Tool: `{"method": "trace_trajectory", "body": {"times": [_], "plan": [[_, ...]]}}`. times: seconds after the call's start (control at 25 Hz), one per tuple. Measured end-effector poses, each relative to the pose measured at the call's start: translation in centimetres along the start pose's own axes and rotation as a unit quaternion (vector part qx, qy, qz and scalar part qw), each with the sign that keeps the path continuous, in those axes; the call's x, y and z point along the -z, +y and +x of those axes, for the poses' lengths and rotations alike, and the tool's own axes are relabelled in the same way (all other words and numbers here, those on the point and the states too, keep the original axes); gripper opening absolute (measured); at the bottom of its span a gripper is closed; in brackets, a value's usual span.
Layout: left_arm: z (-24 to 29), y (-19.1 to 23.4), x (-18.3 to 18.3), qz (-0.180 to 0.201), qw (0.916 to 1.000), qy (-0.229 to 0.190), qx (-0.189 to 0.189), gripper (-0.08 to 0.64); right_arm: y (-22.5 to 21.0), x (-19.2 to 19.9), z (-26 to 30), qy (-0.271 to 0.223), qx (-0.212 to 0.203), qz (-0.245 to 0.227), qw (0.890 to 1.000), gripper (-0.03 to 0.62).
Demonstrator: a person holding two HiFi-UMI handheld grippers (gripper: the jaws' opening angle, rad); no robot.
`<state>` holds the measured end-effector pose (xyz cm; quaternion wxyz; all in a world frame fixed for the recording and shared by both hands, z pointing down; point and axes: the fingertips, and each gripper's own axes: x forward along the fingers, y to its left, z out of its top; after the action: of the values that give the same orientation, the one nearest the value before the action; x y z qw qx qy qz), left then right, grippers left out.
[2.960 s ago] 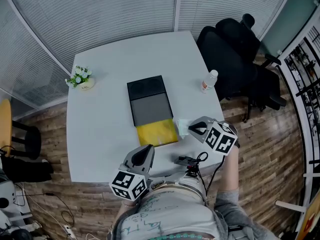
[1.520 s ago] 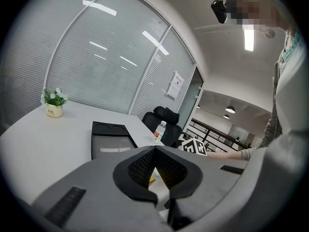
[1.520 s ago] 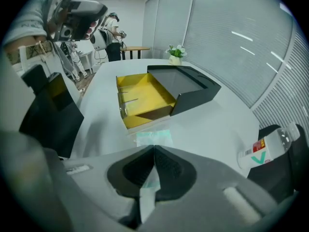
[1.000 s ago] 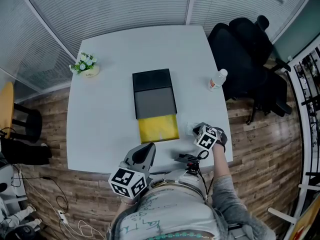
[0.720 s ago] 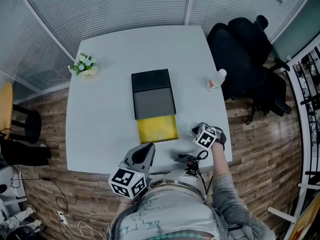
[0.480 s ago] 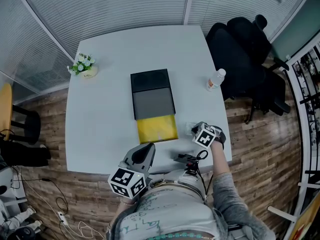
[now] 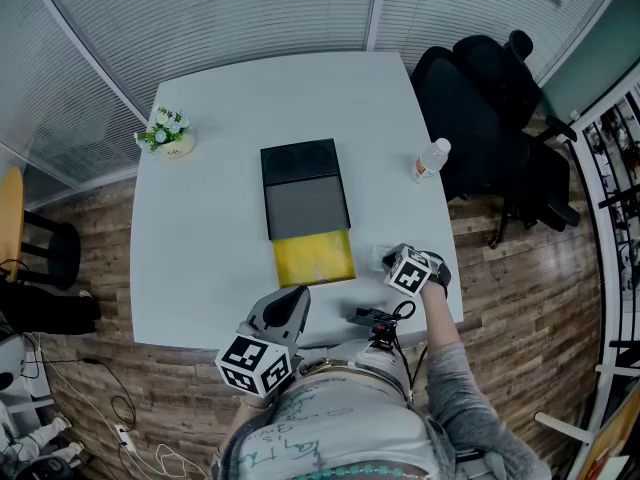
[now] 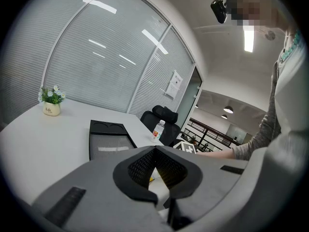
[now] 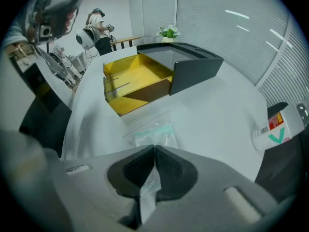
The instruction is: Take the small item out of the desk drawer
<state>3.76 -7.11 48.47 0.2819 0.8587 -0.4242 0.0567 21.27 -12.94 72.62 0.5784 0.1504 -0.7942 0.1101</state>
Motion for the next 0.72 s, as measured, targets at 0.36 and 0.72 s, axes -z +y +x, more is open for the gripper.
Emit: {"method": "trace_trajectory", "body": {"times": [0.36,0.72], "plan": [[0.0,-0.08,0.07,0.007,1.0,0.0,0.003,-0.003,-0.05,0.07,0.35,0.0,-0.002,0.003,1.0,0.002],[-0.07,-0.05,-0.3,0.01,0.9999,0.0,0.008,-0.003,0.0,-0.18,0.18,0.01,0.003,-0.022,1.0,0.005]]}}
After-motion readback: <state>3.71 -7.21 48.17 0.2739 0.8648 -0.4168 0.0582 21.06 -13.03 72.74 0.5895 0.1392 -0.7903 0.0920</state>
